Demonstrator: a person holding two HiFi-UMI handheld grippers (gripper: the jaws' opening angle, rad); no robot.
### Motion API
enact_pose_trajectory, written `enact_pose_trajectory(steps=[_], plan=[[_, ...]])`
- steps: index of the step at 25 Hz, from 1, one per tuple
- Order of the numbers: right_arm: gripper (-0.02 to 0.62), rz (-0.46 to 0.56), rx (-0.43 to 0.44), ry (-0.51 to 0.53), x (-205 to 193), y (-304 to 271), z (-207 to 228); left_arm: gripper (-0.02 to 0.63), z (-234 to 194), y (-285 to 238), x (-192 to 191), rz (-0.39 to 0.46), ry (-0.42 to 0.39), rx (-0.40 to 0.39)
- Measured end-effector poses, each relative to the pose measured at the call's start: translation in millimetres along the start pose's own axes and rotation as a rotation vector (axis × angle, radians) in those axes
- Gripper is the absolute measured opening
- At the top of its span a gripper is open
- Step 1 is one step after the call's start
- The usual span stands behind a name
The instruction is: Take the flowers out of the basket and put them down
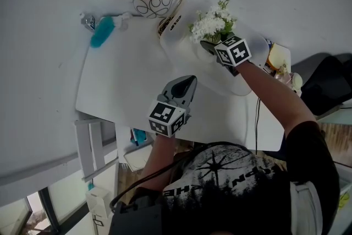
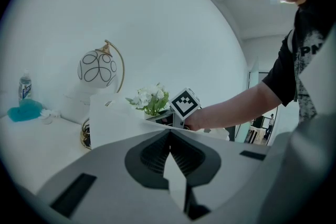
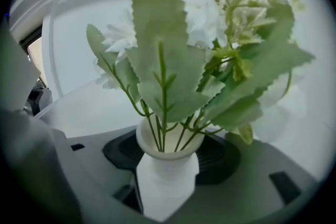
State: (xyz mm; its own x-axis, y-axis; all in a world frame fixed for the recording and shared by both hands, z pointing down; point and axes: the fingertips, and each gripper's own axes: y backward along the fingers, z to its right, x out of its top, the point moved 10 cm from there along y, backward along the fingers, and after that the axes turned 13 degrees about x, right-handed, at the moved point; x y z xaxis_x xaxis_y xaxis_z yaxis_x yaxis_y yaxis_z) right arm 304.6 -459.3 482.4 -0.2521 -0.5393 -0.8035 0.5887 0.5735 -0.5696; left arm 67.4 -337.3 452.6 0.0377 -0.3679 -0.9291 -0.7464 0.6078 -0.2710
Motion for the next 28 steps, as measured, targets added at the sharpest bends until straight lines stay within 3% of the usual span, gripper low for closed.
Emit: enact_pose_trajectory(steps=[18,28], plan=[[0.273,0.044,0.068,0.092,17.5,11.7,-16.2,0.011,-1.0,15.1,-0.1,0.002,-0.018,0.061],[0.273,0.088,0.042,0.169,55.4,40.1,-50.7,0.011,-0.4,42.2,1.1,0.020,-0.045,0.058]])
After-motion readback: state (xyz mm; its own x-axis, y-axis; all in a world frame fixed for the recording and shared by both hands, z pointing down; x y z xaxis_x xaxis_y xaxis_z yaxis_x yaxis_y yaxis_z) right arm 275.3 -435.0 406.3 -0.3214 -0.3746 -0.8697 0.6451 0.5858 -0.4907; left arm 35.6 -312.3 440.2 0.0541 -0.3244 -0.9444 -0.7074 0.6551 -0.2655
